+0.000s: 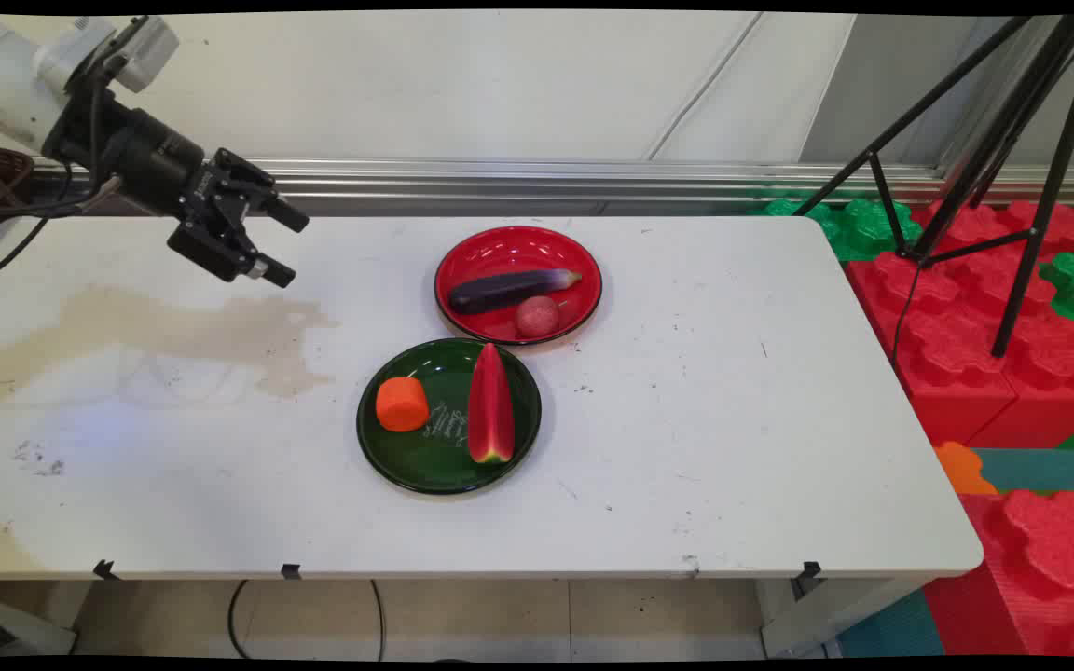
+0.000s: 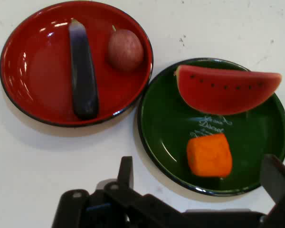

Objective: Pick up the eggplant from the red plate

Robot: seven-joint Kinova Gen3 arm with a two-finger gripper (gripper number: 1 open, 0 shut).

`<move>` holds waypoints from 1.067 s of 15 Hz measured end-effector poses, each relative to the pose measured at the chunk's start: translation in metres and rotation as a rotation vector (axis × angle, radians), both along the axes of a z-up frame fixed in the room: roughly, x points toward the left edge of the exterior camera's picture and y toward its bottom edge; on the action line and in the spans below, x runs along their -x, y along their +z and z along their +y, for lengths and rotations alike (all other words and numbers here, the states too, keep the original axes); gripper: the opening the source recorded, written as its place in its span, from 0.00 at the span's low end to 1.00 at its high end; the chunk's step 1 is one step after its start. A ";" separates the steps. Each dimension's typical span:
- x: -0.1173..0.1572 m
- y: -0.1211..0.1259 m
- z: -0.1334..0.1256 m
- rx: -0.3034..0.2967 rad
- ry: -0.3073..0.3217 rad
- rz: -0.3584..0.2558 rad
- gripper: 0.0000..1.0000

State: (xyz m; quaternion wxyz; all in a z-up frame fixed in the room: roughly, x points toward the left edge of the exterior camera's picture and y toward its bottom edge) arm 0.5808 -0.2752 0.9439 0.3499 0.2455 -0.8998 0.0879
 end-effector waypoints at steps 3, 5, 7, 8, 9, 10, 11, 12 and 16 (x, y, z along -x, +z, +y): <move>0.004 0.000 -0.008 0.017 0.003 0.004 1.00; 0.009 0.000 -0.016 0.029 0.004 0.008 1.00; 0.017 -0.002 -0.027 0.044 0.009 0.012 1.00; 0.020 -0.003 -0.033 0.048 0.010 0.011 1.00; 0.025 -0.005 -0.039 0.054 0.011 0.011 1.00; 0.029 -0.007 -0.045 0.058 0.012 0.011 1.00; 0.032 -0.009 -0.049 0.061 0.013 0.011 1.00; 0.038 -0.012 -0.055 0.065 0.013 0.009 1.00; 0.058 -0.031 -0.081 0.072 0.010 -0.014 1.00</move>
